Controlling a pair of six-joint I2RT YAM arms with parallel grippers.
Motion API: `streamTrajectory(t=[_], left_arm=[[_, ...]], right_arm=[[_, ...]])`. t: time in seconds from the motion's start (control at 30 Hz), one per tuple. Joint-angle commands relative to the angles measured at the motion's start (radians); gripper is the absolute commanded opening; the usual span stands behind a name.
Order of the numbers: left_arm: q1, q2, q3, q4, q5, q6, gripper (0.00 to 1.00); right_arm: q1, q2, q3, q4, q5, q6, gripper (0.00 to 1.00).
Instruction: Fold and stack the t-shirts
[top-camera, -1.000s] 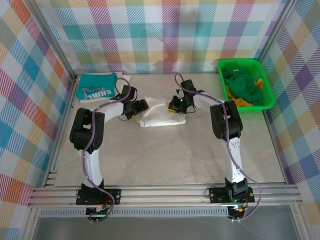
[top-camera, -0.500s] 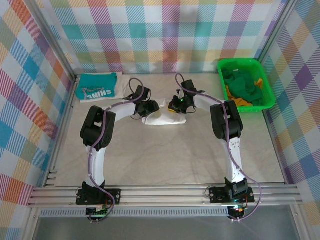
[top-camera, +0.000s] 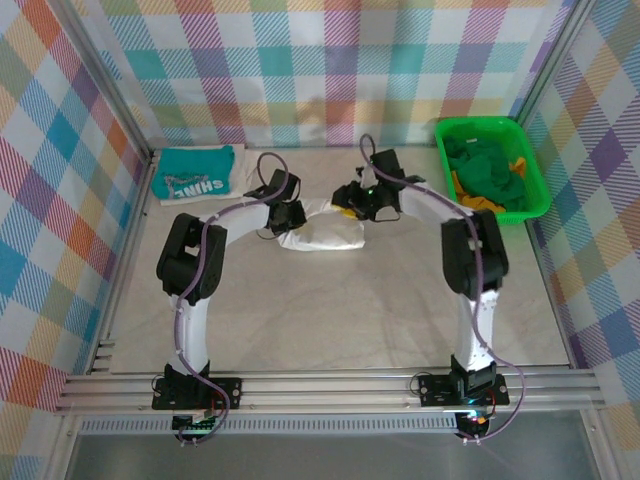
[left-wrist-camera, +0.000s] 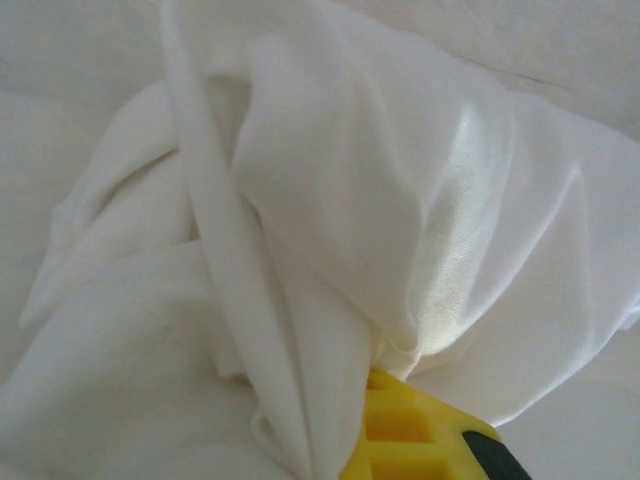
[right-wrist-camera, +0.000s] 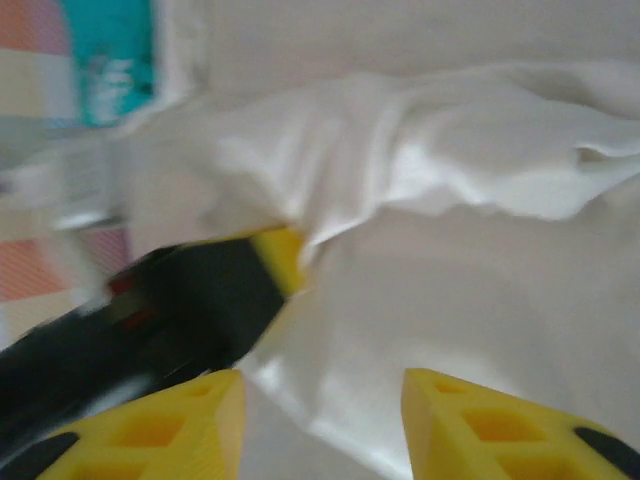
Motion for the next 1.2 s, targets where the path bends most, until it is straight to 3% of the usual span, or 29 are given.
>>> streamTrajectory(t=[0.0,0.13,0.33,0.73,0.9,1.17], left_arm=[[0.021,-0.051,0.106,-0.122,-0.146,0.154,0.00],[0.026,-0.019,0.248,-0.192,-0.268,0.279,0.00],[0.047,0.037,0.454,-0.240,-0.389,0.462,0.00],[0.230,0.142,0.716,-0.225,-0.215,0.720,0.00],[0.329,0.227,0.885,-0.249,-0.080,0.690,0.00],[0.386,0.415,1.226,-0.312,0.051,0.686,0.00]], right_arm=[[-0.010,-0.224,-0.088,0.106,-0.022,-0.029,0.51],[-0.021,-0.359,-0.273,0.263,0.062,-0.029,0.61],[-0.035,-0.323,-0.383,0.294,0.067,-0.039,0.64],[-0.032,-0.278,-0.465,0.355,-0.036,-0.049,0.75],[-0.029,-0.302,-0.475,0.347,-0.046,-0.070,0.76],[-0.030,-0.275,-0.484,0.290,-0.020,-0.060,0.77]])
